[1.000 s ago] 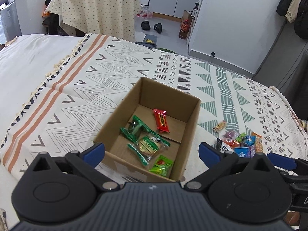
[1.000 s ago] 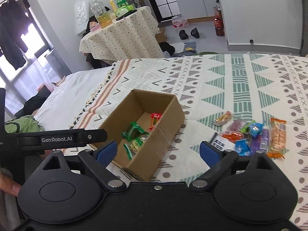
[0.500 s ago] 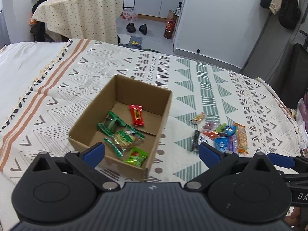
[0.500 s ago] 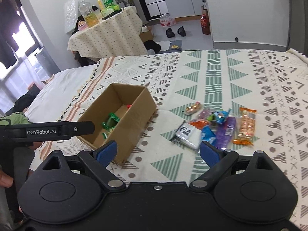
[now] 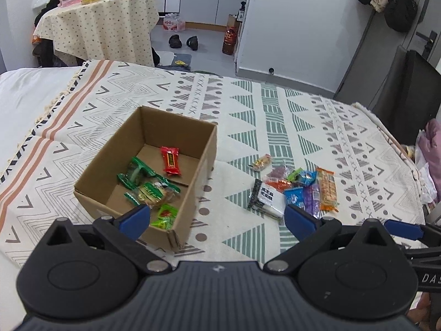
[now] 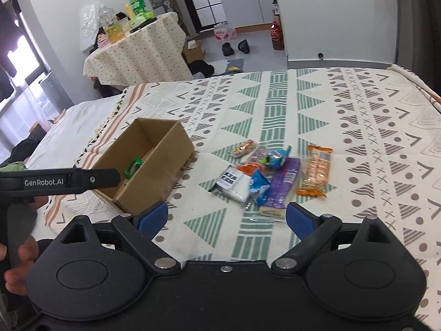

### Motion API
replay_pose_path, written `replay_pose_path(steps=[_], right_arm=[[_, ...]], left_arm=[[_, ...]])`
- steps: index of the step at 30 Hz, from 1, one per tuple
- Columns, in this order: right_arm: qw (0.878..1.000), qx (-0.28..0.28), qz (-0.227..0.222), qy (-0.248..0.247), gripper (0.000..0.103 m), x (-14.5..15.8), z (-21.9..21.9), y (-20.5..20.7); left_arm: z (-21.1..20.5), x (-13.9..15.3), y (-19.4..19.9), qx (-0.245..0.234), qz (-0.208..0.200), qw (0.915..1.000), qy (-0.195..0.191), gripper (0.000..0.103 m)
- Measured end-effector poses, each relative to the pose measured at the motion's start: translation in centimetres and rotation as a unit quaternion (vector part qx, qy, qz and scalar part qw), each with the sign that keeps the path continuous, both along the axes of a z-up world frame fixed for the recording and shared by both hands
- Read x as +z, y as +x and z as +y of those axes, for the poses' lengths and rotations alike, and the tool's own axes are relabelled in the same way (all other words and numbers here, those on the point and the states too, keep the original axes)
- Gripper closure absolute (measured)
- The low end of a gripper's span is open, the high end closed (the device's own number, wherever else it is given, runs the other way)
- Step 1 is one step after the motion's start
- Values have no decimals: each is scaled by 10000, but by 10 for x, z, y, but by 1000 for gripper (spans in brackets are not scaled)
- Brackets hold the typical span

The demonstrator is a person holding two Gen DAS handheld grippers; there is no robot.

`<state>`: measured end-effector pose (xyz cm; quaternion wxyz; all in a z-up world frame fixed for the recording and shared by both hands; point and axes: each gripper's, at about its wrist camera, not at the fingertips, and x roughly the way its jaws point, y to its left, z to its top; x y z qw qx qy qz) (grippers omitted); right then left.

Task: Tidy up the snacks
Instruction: 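Move both open tools back toward the snack pile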

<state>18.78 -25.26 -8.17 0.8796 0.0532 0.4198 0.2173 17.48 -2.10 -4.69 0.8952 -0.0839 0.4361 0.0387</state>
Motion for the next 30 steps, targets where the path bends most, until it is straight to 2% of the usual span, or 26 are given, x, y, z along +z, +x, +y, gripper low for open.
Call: replay_pose_path(steps=[6,11,23,30], right_arm=[[9998,-221,7,22,10,-6,-18,2],[9991,-415,-2,84,10,-16,-33,5],[9953,-862,3,442,11,-53,-57,18],[9917,-1100,-8,667,18,-64,-69,34]], left_arm=[[-14,-7,1,-70,115,9999,-39,0],[-25,-12,3,-141,38,9999,13,0],[-48,-28,20,-276,-81,9995,-146,3],[-60,-39,37,-250,-120,9989,-379,19]])
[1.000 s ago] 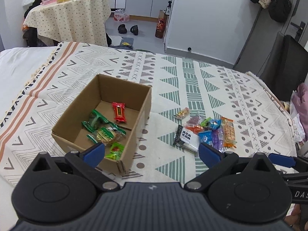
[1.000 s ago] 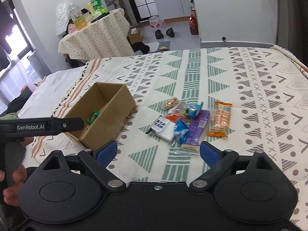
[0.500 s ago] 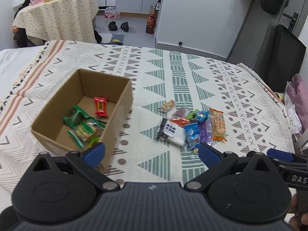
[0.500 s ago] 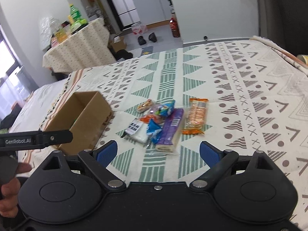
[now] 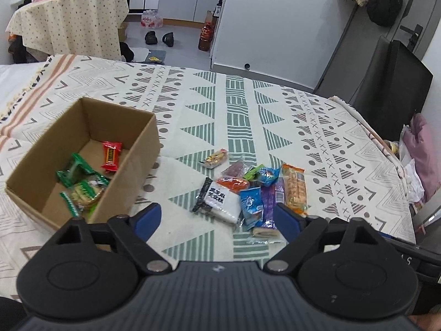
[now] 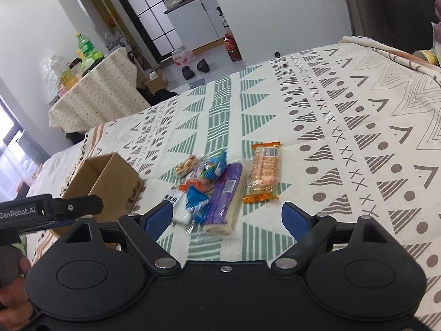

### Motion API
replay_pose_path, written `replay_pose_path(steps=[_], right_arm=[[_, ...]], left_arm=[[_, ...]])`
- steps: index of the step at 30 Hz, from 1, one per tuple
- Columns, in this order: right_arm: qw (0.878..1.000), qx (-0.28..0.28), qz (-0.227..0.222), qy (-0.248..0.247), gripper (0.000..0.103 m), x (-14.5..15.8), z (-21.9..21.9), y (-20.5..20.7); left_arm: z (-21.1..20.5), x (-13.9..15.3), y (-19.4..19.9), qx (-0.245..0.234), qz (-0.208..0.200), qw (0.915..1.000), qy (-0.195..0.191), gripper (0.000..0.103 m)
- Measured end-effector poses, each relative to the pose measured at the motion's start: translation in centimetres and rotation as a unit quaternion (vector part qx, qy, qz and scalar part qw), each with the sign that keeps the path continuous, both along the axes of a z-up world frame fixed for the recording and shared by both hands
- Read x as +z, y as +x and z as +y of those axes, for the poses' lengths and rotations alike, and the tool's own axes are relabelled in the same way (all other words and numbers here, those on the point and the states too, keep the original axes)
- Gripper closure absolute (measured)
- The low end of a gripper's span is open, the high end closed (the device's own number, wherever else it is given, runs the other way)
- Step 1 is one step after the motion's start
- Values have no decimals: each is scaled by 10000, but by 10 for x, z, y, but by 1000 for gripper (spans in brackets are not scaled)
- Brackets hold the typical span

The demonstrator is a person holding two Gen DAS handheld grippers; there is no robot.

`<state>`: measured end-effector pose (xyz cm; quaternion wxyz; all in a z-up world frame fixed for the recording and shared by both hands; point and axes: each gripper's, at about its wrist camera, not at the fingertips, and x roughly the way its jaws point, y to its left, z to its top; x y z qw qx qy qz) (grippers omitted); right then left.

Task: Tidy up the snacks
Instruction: 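Move both open tools back toward the snack pile, then grasp the blue packet with the left tool while right grasps the orange biscuit bar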

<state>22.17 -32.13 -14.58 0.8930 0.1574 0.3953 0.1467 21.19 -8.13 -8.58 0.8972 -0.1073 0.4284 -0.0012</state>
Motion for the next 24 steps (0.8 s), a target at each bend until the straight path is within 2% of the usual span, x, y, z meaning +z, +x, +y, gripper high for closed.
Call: replay_pose_path(steps=[4,8,12,18,24], right_arm=[[10000,-74,-5,-1,19,-5,-4,8],[9999,-100,18,-60,22,-12,-4,16],[9999,-93,83,8,26,-19,-5,28],[9996,-113,257,77,37,-35,-8,47],[9992,-165,341,145,40,-47,-12,64]], left_arm=[[-8,-11,9,-15,45,9999,-131,25],[-14,-25,18,-3,160,9996,-222,38],[-20,-38,27,-22,240,9991,-336,45],[-29,-54,44,-6,338,9982,-500,52],[-38,-68,61,19,414,9975,-571,55]])
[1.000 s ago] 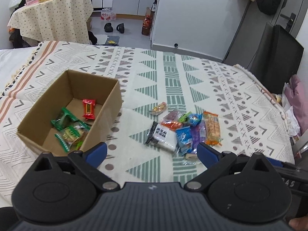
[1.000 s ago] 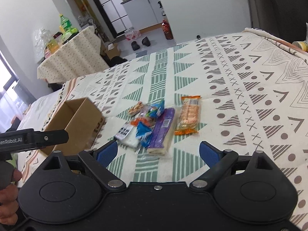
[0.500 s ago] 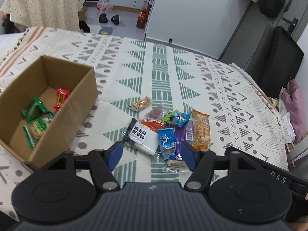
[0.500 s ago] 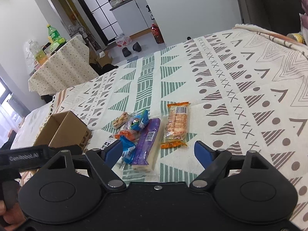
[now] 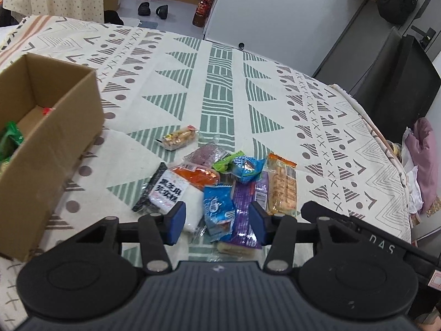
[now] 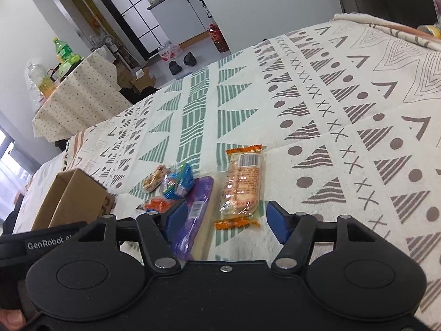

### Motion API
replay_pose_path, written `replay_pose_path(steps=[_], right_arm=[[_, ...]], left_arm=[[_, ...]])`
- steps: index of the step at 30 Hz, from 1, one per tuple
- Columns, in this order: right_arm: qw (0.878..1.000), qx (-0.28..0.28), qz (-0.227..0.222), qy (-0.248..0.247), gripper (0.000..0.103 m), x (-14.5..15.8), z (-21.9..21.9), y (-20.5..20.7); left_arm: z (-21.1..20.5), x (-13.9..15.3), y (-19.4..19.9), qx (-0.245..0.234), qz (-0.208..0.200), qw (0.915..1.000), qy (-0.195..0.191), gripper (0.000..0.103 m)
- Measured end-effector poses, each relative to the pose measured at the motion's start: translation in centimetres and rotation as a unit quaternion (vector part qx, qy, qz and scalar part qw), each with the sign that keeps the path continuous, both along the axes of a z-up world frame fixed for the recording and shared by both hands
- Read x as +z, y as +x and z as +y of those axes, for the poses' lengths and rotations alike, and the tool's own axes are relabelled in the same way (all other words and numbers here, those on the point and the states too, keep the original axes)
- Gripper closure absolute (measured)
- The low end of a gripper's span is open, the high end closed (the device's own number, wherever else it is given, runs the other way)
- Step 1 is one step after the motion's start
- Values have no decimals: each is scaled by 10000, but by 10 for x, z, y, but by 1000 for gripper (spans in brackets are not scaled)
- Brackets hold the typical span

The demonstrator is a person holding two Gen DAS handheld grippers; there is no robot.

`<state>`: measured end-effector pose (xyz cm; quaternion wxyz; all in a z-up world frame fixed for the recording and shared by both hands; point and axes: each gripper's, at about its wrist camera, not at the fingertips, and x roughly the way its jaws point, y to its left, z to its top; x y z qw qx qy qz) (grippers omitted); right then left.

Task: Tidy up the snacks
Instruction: 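Grasp the blue packet with the left tool while right grasps the orange biscuit bar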

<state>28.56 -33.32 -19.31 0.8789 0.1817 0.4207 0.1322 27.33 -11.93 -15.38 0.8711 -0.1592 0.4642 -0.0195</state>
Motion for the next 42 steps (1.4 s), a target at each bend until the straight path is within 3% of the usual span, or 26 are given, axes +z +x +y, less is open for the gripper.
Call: replay_pose_path(steps=[7,21,24,26,28,30,34,42], right_arm=[[9999,60,95,-13,43,-15,2,19],[9986,260,176,-416,43,-34,22,38],[9981,259,204,-519,47,-39,24,42],[9979,220,232,-557,54,-40,24,42],[9973,198,245,-663,66,-40,24,41],[9970,186,267,-696,69,-41,22,39],[9957,266,249,-849,70,-36,26,32],[9972,176,217,-693,71,-22,17,11]], left_arm=[[-6,-20,17,67,182,9998,39,57],[-15,-37,35,42,389,9992,96,75],[-14,-34,35,37,377,9992,152,77],[-14,-30,34,29,356,9991,221,78],[-11,-24,32,21,319,9992,254,79],[-9,-19,29,21,295,9992,285,79],[-4,-7,24,40,231,9991,361,79],[9,17,6,55,108,9991,403,79]])
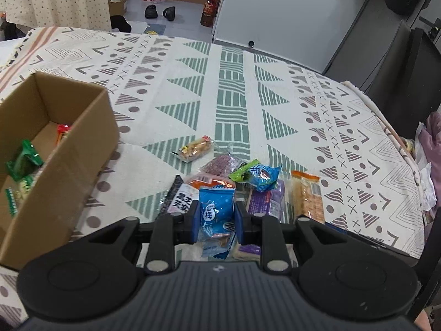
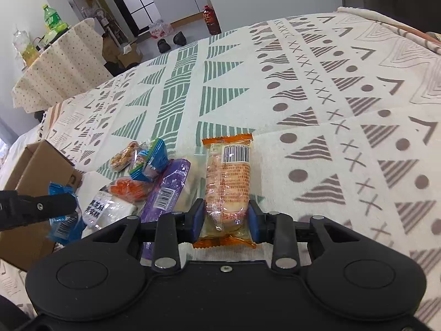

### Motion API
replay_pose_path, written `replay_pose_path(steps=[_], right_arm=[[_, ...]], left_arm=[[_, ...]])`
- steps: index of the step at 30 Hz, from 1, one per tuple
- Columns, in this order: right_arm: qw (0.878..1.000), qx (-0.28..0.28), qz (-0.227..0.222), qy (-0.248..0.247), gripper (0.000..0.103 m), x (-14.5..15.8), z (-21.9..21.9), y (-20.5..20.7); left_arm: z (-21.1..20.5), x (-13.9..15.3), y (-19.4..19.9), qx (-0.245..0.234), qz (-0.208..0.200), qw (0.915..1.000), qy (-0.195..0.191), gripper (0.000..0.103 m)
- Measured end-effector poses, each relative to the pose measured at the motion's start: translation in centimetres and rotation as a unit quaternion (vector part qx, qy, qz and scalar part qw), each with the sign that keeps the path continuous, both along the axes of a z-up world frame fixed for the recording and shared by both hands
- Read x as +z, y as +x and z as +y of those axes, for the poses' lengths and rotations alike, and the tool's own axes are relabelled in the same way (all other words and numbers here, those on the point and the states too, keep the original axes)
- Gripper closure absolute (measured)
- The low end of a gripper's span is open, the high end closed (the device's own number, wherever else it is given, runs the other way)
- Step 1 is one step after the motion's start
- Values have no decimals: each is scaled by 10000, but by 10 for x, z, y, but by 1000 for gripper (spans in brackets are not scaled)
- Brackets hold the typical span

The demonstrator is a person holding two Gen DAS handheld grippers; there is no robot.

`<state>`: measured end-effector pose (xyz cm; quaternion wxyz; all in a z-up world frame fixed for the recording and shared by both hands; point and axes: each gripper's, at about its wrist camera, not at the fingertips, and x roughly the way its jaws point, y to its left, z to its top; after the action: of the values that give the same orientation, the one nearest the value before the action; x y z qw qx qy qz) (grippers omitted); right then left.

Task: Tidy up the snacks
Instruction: 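Grasp the blue packet with the left tool while right grasps the orange biscuit bar, then carry the blue packet and orange biscuit bar over the box and release both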

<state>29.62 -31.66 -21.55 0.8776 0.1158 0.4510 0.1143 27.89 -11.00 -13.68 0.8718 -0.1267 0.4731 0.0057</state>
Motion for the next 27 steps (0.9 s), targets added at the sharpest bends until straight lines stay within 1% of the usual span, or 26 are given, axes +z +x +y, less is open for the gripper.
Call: replay_pose_path(steps=[2,5,8,18,27], right_arm=[[9999,-20,-45,88,70,6,-3,-7],[9998,-61,-108,166,71,17,-5,-16],[9995,11,-208,230,71,29,-3,-24],[9989,128,-404,191,71,66,9,-49],[9978,254,-595,142,71,87,29,-67]], left_arm=[[3,5,-4,32,21,10000,-43,79],[6,14,-13,40,-61,10000,-51,79],[10,22,-23,26,-136,9999,-77,79],[30,44,-53,131,-355,9991,-166,79],[49,61,-71,227,-582,9978,-201,79]])
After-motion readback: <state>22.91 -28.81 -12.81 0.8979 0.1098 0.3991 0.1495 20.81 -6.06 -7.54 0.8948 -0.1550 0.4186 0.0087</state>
